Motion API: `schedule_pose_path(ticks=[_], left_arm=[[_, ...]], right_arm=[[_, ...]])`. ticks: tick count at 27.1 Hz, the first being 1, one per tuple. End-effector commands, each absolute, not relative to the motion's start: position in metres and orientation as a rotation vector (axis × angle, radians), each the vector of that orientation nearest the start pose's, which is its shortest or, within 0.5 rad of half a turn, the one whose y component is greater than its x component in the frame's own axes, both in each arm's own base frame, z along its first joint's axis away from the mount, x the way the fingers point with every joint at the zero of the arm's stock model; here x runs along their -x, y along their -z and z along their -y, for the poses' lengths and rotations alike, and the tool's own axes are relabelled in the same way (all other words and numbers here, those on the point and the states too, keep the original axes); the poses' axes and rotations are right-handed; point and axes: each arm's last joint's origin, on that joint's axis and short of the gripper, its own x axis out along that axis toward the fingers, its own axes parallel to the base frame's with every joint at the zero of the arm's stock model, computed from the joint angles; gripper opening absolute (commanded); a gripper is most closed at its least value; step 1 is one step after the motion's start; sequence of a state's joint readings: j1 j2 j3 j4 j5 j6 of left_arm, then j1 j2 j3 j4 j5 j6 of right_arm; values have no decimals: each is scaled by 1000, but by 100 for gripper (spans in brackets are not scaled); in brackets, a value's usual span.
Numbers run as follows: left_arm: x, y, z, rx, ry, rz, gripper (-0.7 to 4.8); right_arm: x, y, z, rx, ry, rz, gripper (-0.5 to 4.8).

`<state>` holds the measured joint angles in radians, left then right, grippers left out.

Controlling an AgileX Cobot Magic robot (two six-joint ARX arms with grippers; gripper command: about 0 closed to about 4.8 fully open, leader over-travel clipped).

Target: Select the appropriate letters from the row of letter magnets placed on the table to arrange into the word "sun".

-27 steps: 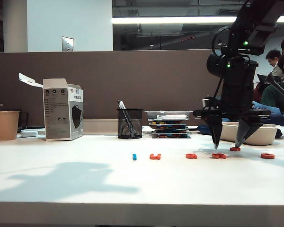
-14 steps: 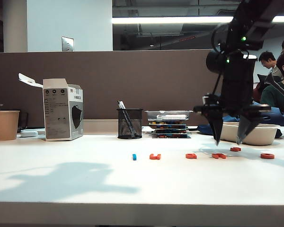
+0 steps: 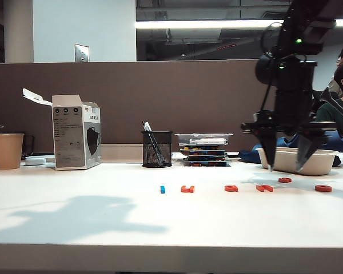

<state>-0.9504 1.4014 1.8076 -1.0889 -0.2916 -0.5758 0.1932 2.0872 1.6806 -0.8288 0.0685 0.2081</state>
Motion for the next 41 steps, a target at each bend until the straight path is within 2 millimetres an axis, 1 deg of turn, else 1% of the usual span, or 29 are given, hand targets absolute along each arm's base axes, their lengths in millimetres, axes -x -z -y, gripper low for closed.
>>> schedule_pose_path(ticks=[1, 5, 7, 14, 19, 21, 26, 32, 41], left_arm=[[-152, -457, 199, 140, 449, -708, -5], [-152, -457, 199, 140, 449, -707, -5], [-152, -457, 199, 141, 449, -707, -5], [-152, -457, 199, 94, 463, -694, -5], [-152, -457, 199, 95, 464, -694, -5], [-152, -457, 199, 95, 463, -693, -5], [-152, -458, 199, 98, 465, -689, -5], [-152, -458, 199, 98, 465, -689, -5], [-152, -458, 199, 99, 465, -688, -5]], right_arm=[[-424, -203, -72, -83, 36, -1228, 272], [-426, -201, -72, -111, -1, -1233, 271], [-427, -198, -75, -104, -12, -1231, 271], [-429, -190, -76, -103, -9, -1254, 270], [-431, -189, -79, -157, -79, -1252, 269], [-432, -187, -79, -160, -82, -1252, 260], [-434, -180, -80, -158, -81, -1256, 260], [-438, -180, -81, -171, -101, -1216, 260], [-437, -180, -81, -169, -113, -1229, 251]])
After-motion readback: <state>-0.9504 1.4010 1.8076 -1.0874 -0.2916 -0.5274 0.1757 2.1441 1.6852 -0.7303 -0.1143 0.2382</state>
